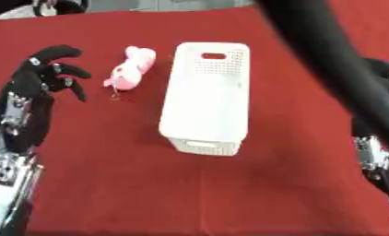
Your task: Pick up objects on the table and place them in the box.
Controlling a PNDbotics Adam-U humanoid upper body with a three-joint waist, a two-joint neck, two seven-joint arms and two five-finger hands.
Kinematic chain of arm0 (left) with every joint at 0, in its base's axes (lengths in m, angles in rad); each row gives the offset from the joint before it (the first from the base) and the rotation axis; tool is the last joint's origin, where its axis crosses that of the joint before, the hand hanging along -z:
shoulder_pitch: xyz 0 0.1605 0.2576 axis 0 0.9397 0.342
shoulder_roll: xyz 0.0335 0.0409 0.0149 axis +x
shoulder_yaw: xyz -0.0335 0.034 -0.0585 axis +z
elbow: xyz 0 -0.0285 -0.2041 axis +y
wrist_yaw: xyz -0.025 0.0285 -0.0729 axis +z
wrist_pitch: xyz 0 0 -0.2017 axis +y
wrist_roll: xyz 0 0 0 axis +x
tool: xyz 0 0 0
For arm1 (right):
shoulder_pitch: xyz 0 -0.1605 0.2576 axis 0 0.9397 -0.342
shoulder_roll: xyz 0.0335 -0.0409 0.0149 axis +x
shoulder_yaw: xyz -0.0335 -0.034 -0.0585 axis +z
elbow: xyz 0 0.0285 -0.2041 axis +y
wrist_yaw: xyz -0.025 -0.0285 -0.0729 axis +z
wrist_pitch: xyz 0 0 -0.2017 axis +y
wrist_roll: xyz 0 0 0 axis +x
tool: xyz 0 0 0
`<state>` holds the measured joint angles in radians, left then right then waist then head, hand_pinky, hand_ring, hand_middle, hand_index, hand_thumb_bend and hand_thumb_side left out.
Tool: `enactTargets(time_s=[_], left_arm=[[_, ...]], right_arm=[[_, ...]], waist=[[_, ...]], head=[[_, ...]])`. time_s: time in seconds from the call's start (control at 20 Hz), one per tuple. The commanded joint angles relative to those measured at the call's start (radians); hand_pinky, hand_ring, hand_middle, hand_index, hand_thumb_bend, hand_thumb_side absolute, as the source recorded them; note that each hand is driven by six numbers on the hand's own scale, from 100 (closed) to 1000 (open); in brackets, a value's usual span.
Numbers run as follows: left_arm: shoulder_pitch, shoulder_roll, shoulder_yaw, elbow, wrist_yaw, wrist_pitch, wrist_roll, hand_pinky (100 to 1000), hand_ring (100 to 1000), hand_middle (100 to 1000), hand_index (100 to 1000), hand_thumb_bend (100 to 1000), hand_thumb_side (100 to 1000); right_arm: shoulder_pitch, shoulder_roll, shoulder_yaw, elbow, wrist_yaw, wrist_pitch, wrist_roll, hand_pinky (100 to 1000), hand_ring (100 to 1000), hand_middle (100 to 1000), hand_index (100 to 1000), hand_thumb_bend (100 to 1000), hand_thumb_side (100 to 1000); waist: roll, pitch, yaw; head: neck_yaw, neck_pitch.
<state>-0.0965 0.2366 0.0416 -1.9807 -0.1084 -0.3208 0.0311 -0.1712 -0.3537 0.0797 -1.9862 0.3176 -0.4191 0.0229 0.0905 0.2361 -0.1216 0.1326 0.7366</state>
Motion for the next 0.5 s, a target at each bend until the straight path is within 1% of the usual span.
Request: enactTargets(time_s=[0.05,0.5], left_arm=[[-0.005,0.023,0.0,-0.019,-0.002,-0.002,0.001,330,611,731,833,189,971],[-0.009,0.027,-0.001,-0.019,-0.003,-0.001,-0.002,331,611,732,834,187,972]], right_arm=[[-0.002,-0.009,-0.003,-0.014,0.001,-0.002,-0.001,653,789,846,806,172,740],[-0.001,-0.005,-0.004,-0.014,0.003,0.0,0.002,655,790,846,807,172,739]], waist=[[-0.006,-0.014,0.001],[-0.009,-0.009,0.004]], head=[[0.012,0.005],[0.024,0.031]])
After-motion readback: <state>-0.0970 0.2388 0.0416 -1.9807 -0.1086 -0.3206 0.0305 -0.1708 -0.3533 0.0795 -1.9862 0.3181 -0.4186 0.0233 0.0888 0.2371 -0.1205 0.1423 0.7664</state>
